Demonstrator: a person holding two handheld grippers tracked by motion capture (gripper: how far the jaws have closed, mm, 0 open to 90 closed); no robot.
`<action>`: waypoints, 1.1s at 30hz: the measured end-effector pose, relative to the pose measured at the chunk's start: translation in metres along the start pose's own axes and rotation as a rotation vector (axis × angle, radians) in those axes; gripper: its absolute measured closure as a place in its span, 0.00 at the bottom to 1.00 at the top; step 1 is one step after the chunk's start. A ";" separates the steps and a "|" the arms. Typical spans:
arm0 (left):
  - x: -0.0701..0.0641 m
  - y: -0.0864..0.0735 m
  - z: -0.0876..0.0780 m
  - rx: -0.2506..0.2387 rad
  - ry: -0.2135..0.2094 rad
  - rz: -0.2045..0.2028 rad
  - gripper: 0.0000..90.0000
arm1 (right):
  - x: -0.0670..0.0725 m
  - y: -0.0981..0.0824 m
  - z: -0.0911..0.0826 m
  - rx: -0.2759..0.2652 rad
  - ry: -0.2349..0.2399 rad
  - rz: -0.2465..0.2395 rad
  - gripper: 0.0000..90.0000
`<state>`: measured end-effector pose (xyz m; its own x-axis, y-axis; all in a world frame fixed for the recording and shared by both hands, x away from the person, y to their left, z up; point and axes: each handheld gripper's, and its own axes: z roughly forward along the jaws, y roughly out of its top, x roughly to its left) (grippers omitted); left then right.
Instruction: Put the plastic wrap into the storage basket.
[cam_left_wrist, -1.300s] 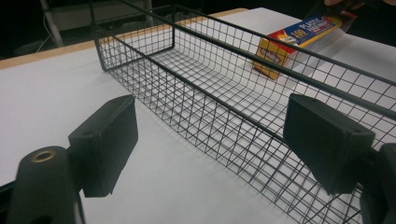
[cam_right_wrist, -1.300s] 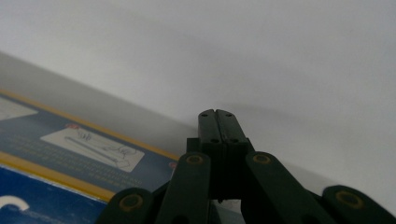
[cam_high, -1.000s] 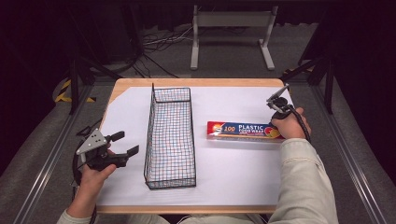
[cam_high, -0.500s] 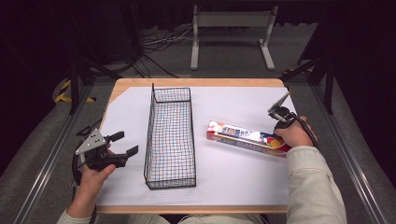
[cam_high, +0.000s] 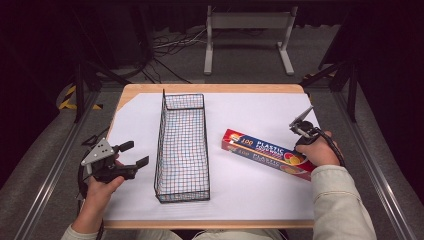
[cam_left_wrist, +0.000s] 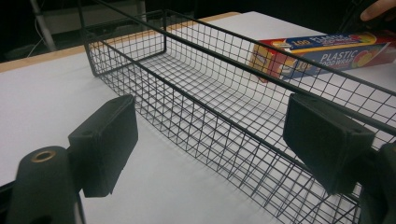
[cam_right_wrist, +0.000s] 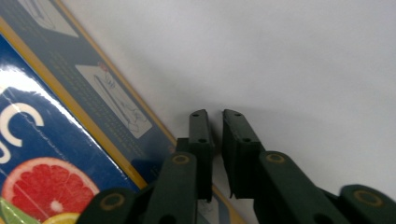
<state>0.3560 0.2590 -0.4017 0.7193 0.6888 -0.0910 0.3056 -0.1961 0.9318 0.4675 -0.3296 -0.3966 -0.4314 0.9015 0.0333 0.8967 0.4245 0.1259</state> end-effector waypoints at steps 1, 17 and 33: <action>0.000 0.000 0.000 0.000 0.000 0.000 0.21 | -0.001 -0.001 -0.002 -0.026 -0.003 -0.004 0.87; 0.000 -0.001 0.001 -0.002 -0.002 0.004 0.21 | 0.021 -0.016 -0.056 -0.541 0.009 -0.161 0.49; -0.001 -0.001 0.000 -0.002 -0.006 0.006 0.21 | 0.069 -0.002 -0.055 -0.621 0.136 -0.391 0.44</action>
<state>0.3554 0.2586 -0.4028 0.7244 0.6838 -0.0877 0.3003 -0.1984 0.9330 0.4303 -0.2728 -0.3397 -0.7519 0.6592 -0.0117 0.4717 0.5502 0.6891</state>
